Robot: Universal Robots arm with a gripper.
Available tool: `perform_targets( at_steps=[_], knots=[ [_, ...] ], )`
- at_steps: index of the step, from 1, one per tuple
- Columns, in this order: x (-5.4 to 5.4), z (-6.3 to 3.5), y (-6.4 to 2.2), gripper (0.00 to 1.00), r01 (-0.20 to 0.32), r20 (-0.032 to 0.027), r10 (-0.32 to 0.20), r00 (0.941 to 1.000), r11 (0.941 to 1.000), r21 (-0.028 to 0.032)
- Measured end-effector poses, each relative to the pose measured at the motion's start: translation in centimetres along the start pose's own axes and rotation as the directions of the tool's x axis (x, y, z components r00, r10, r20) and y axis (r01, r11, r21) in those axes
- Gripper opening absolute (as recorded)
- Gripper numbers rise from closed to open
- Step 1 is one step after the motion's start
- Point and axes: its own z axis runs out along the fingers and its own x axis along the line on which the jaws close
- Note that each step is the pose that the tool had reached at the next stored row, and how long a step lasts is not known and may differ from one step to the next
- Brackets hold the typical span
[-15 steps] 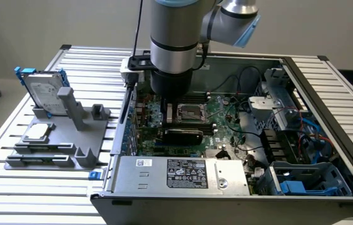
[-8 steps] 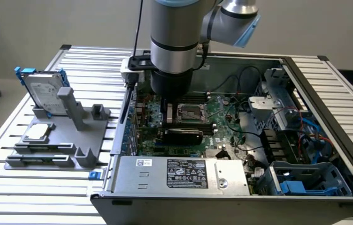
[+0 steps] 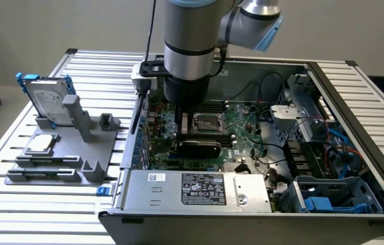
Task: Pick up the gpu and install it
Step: 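Press down on the gpu until it lock into place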
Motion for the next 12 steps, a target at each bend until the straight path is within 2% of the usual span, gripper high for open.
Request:
perform_targets(
  at_steps=[12],
  knots=[
    [-0.21,0.2,-0.01,0.11,0.0,-0.0001,0.0,1.0,1.0,-0.0003]
  ],
)
